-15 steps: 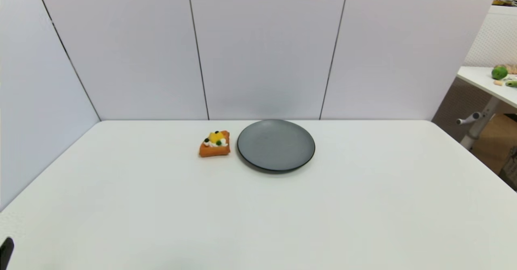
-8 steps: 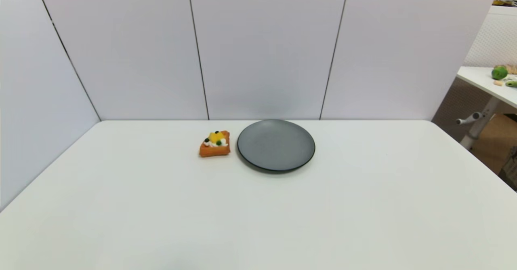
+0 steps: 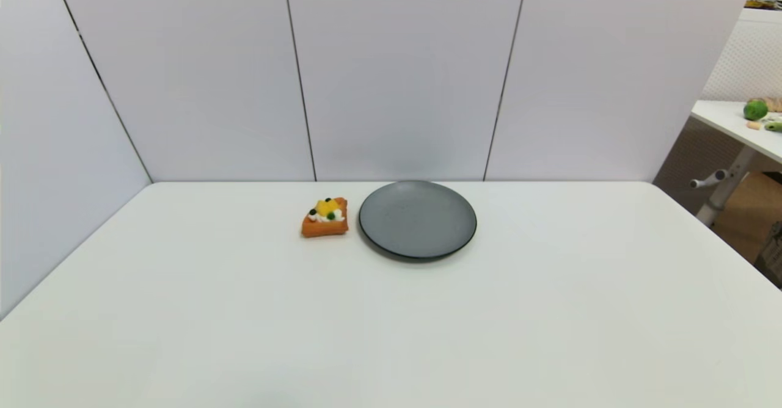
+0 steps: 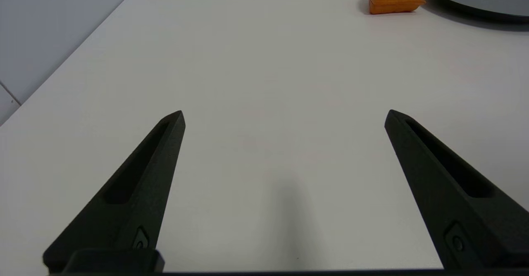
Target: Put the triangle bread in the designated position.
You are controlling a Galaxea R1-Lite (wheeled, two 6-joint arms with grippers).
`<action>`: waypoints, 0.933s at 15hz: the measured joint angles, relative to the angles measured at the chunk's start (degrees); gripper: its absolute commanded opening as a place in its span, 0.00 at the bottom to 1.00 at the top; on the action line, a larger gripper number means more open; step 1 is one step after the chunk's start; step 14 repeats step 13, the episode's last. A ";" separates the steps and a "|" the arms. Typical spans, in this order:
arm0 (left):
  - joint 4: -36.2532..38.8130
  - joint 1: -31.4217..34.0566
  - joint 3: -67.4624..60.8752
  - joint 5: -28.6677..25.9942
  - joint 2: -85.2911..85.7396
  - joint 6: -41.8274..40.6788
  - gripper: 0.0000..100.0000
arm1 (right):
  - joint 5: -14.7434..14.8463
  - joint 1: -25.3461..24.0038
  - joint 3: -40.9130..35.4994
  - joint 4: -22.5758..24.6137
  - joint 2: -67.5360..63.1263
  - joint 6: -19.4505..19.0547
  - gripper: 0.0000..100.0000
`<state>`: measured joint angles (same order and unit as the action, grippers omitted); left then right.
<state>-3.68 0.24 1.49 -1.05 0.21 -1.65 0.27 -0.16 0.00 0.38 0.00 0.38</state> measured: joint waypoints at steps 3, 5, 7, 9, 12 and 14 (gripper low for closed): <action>0.02 0.00 0.00 0.01 0.00 0.02 1.00 | -0.02 0.00 0.00 0.00 0.00 0.00 1.00; 0.00 0.00 0.00 0.01 0.00 0.00 1.00 | -0.02 0.00 0.00 0.02 0.00 -0.02 1.00; 0.00 0.00 0.00 0.00 0.00 0.00 1.00 | -0.02 0.00 0.00 0.02 0.00 -0.17 1.00; 0.00 0.00 0.00 0.00 0.00 0.00 1.00 | -0.02 0.00 0.00 -0.11 0.00 -0.33 1.00; 0.00 0.00 0.00 0.00 -0.02 0.00 1.00 | 0.00 0.00 0.00 -0.13 0.00 -0.05 1.00; 0.00 0.00 0.00 0.00 -0.02 0.00 1.00 | -0.02 0.00 0.00 -0.13 0.00 0.02 1.00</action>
